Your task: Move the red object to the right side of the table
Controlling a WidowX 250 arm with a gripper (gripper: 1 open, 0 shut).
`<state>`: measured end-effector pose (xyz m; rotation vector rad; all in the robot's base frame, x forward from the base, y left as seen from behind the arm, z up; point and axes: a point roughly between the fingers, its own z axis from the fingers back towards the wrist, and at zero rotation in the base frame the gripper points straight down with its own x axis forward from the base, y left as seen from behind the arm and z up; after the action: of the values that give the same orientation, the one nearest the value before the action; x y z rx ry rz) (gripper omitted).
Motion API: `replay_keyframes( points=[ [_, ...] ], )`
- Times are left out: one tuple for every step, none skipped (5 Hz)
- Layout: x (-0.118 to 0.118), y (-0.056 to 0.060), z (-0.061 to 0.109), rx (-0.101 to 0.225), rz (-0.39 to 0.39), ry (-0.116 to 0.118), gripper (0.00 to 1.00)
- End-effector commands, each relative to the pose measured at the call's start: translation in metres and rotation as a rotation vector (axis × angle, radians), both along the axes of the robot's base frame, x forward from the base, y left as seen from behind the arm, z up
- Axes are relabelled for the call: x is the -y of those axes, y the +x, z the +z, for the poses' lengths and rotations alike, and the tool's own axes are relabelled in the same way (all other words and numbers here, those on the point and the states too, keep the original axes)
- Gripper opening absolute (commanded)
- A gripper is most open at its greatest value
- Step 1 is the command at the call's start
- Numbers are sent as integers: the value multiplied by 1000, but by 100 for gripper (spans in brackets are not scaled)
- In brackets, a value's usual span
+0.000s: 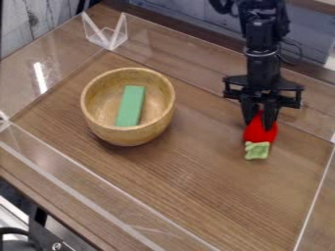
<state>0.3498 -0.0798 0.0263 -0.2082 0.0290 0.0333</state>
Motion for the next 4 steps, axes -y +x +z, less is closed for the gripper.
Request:
replay_keyframes(
  points=[
    [-1, -1, 6, -3, -36, 15, 100],
    [-5, 1, 17, 1, -52, 23, 100],
    [-15, -1, 37, 26, -28, 41, 100],
    [-26, -3, 59, 54, 1, 57, 100]
  ],
)
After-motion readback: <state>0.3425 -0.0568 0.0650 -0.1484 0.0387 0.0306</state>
